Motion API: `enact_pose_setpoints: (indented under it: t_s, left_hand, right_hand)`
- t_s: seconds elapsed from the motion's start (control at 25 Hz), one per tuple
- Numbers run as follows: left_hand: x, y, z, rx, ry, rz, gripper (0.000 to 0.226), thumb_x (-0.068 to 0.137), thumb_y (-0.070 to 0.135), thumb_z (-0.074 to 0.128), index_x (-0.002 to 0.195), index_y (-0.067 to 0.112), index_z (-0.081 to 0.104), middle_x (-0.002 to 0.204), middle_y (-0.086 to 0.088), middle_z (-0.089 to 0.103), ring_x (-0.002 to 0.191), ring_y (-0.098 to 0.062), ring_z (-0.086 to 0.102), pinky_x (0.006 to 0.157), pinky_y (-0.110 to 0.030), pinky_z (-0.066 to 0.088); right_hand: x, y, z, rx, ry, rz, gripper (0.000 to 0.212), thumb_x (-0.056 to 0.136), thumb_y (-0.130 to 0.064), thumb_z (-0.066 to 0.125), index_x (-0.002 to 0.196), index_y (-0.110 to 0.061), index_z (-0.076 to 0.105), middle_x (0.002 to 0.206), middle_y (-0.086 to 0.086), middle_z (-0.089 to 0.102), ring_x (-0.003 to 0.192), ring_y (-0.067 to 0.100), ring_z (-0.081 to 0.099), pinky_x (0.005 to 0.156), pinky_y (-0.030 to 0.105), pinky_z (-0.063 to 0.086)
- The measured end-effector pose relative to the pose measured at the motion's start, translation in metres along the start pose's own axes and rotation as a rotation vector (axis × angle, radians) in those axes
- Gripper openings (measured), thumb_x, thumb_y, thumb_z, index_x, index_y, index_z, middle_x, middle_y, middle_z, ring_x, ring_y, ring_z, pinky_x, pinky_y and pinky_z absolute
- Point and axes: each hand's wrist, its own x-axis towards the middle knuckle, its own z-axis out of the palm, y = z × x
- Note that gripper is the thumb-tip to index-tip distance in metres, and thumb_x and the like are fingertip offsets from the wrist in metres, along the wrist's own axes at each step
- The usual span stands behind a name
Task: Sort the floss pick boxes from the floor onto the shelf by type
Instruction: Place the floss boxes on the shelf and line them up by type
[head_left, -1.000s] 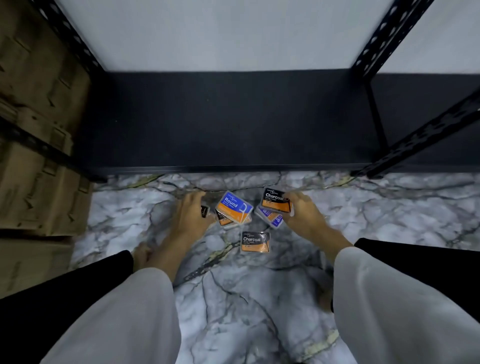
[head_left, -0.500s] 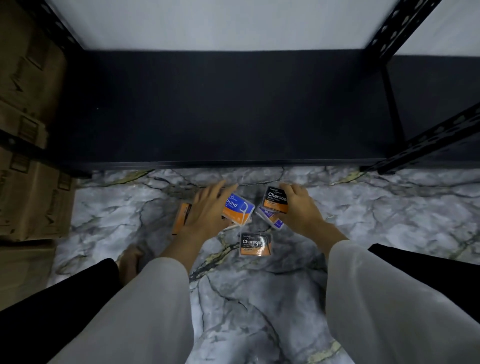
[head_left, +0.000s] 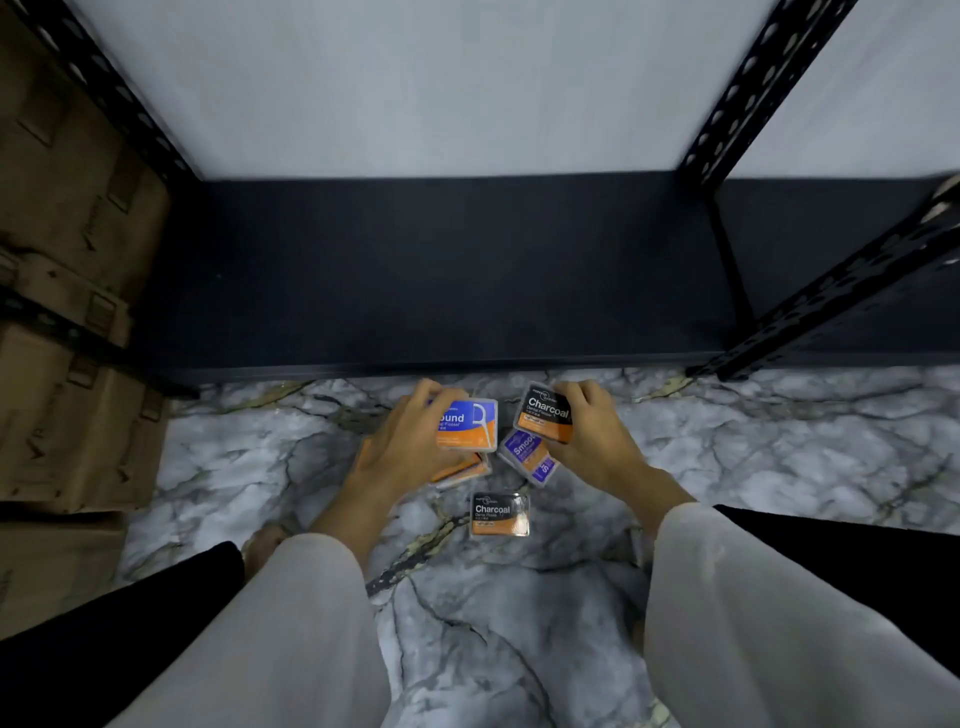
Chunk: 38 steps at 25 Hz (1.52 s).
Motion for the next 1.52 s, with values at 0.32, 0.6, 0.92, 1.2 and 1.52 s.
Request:
enact_pose_setpoints:
  t_s: [0.32, 0.6, 0.92, 1.2, 1.52]
  left_hand:
    - [-0.054, 0.091, -0.143, 0.161, 0.307, 0.137, 0.074, 0.073, 0.043, 0.077, 0.136, 0.035, 0.038, 0.128, 0.008, 0.035, 0.111, -0.016, 0.048, 0.091, -0.035, 0.049]
    - [-0.123, 0.172, -0.293, 0.138, 0.744, 0.29, 0.071, 0.073, 0.048, 0.076, 0.134, 0.039, 0.041, 0.125, 0.011, 0.036, 0.111, -0.014, 0.049, 0.086, -0.031, 0.049]
    - [-0.159, 0.189, -0.415, 0.128, 1.034, 0.34, 0.072, 0.073, 0.043, 0.078, 0.133, 0.038, 0.039, 0.129, 0.008, 0.034, 0.114, -0.014, 0.045, 0.087, -0.033, 0.052]
    - [-0.132, 0.16, -0.473, 0.088, 1.0, 0.249, 0.075, 0.07, 0.045, 0.079, 0.133, 0.028, 0.043, 0.133, 0.005, 0.039, 0.114, -0.014, 0.045, 0.092, -0.029, 0.047]
    - [-0.099, 0.144, -0.49, 0.116, 0.946, 0.215, 0.071, 0.074, 0.04, 0.078, 0.134, 0.035, 0.04, 0.137, 0.011, 0.032, 0.114, -0.014, 0.05, 0.086, -0.036, 0.054]
  right_hand:
    - [-0.055, -0.083, -0.134, -0.014, 0.255, -0.185, 0.075, 0.076, -0.021, 0.073, 0.14, -0.016, 0.035, 0.13, 0.003, 0.04, 0.121, 0.021, 0.038, 0.101, 0.034, 0.04]
    - [-0.107, -0.184, -0.281, -0.064, 0.585, -0.438, 0.072, 0.077, -0.028, 0.074, 0.139, -0.017, 0.038, 0.129, 0.002, 0.043, 0.121, 0.02, 0.039, 0.104, 0.035, 0.037]
    - [-0.102, -0.294, -0.38, -0.082, 0.802, -0.661, 0.076, 0.073, -0.03, 0.079, 0.137, -0.016, 0.041, 0.127, 0.006, 0.046, 0.118, 0.023, 0.043, 0.102, 0.039, 0.04]
    - [-0.037, -0.334, -0.409, -0.125, 0.722, -0.605, 0.076, 0.076, -0.028, 0.077, 0.14, -0.019, 0.037, 0.134, 0.003, 0.041, 0.127, 0.022, 0.035, 0.106, 0.036, 0.035]
    - [0.014, -0.337, -0.406, -0.019, 0.67, -0.577, 0.062, 0.079, 0.001, 0.066, 0.133, -0.019, 0.043, 0.134, 0.003, 0.038, 0.127, 0.018, 0.028, 0.099, 0.025, 0.035]
